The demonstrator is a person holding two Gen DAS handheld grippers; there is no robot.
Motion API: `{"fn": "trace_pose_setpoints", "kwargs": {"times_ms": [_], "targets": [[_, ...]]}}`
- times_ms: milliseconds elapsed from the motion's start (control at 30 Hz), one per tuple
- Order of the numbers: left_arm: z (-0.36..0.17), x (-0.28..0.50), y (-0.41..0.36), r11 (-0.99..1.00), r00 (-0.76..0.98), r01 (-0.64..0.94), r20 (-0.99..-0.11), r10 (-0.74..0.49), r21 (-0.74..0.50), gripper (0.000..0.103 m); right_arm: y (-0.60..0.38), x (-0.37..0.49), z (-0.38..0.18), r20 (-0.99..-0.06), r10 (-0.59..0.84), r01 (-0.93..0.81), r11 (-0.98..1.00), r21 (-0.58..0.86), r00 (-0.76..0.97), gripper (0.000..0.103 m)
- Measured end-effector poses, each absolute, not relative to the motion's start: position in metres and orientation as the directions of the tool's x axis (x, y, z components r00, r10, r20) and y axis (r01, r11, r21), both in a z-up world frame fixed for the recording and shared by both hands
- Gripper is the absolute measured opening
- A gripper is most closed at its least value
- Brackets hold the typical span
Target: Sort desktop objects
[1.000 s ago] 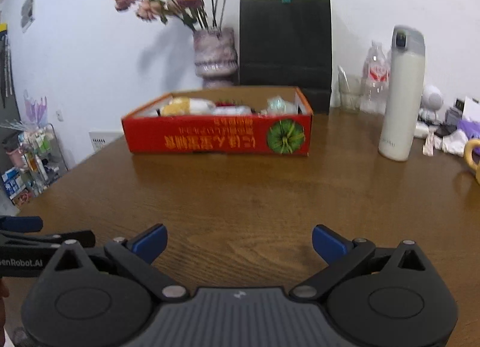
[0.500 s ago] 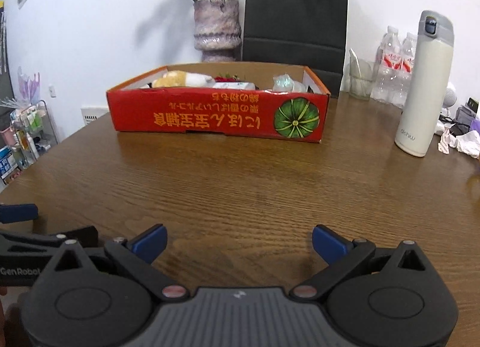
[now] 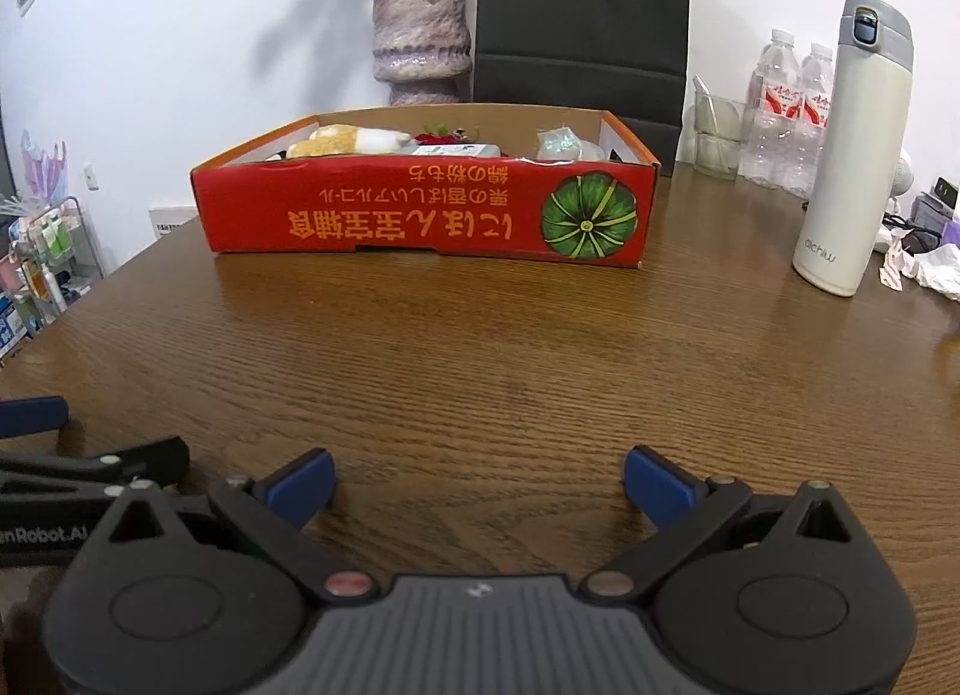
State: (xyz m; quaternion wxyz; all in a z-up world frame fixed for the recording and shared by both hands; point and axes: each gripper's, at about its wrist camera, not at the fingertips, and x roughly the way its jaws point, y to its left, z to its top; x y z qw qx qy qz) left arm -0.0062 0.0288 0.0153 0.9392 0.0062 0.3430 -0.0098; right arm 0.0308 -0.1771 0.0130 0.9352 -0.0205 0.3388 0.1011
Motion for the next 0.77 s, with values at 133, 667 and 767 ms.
{"fn": "trace_pose_setpoints", "kwargs": {"times_ms": [133, 667, 767], "targets": [[0.0152, -0.0061, 0.0282, 1.0, 0.765, 0.02, -0.644, -0.012, 0.004, 0.103, -0.1777, 0.0306, 0.013, -0.638, 0.184, -0.213, 0.977, 0.031, 0.748, 0.103], [0.0146, -0.0044, 0.0268, 1.0, 0.765, 0.014, -0.644, -0.006, 0.007, 0.103, -0.1766, 0.029, 0.0123, -0.641, 0.183, -0.222, 0.975, 0.02, 0.745, 0.103], [0.0146, -0.0044, 0.0267, 1.0, 0.765, 0.014, -0.644, -0.006, 0.006, 0.103, -0.177, 0.0292, 0.0123, -0.641, 0.184, -0.223, 0.975, 0.021, 0.745, 0.103]]}}
